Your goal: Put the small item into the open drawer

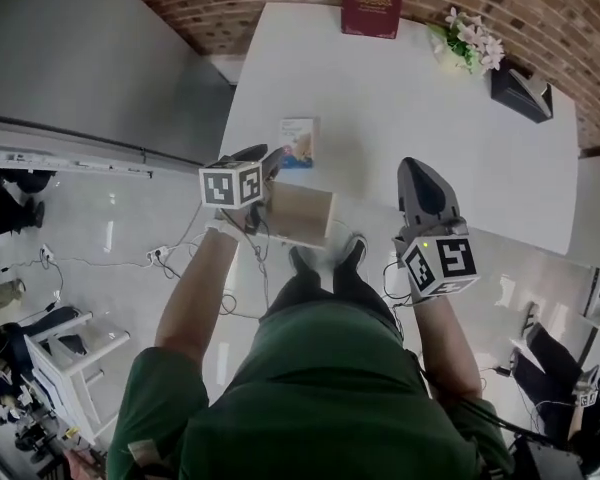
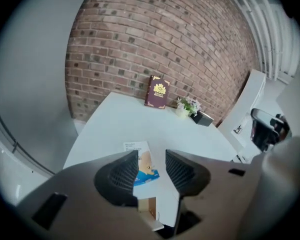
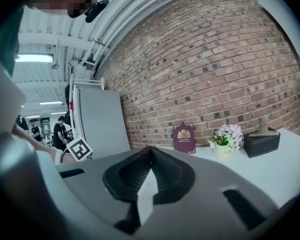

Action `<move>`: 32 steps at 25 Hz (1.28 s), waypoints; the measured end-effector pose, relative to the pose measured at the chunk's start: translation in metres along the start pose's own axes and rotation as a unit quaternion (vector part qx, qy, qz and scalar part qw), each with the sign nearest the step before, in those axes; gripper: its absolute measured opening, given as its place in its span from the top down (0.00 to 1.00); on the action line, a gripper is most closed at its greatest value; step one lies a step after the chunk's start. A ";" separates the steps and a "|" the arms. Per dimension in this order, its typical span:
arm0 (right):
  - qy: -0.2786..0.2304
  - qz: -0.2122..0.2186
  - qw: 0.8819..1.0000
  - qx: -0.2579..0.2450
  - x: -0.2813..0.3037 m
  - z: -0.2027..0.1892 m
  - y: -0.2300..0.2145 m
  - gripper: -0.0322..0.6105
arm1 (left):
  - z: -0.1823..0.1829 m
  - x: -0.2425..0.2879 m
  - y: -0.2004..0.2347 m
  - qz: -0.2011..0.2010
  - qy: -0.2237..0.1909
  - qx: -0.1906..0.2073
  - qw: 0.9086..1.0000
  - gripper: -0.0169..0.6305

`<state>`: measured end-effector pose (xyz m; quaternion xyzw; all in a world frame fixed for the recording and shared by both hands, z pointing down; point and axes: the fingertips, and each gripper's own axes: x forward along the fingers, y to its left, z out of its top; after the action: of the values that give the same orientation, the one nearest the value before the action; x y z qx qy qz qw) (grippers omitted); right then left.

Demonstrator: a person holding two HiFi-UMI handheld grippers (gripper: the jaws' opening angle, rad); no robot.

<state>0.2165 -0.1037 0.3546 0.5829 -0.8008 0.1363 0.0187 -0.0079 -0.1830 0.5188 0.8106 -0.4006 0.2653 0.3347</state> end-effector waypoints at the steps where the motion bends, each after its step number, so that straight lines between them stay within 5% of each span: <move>1: 0.001 -0.006 1.000 0.002 -0.001 -0.002 -0.002 0.94 | -0.004 0.009 0.006 -0.001 0.013 -0.009 1.000 0.72; 8: 0.016 -0.043 0.999 0.020 -0.002 -0.017 -0.011 0.95 | -0.034 0.059 0.036 -0.021 0.117 -0.024 0.993 0.72; 13: 0.021 -0.059 0.998 0.029 0.001 -0.023 -0.013 0.94 | -0.045 0.085 0.051 -0.027 0.155 -0.051 0.986 0.72; 23: 0.029 -0.082 0.995 0.045 -0.004 -0.036 -0.021 0.94 | -0.056 0.114 0.061 -0.026 0.187 -0.070 0.980 0.72; 32: 0.043 -0.077 0.994 0.070 -0.005 -0.056 -0.020 0.95 | -0.066 0.112 0.050 -0.060 0.172 -0.098 0.978 0.80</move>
<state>0.2297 -0.0916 0.4115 0.6365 -0.7404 0.2150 0.0223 0.0005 -0.2082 0.6552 0.7384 -0.3118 0.3401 0.4918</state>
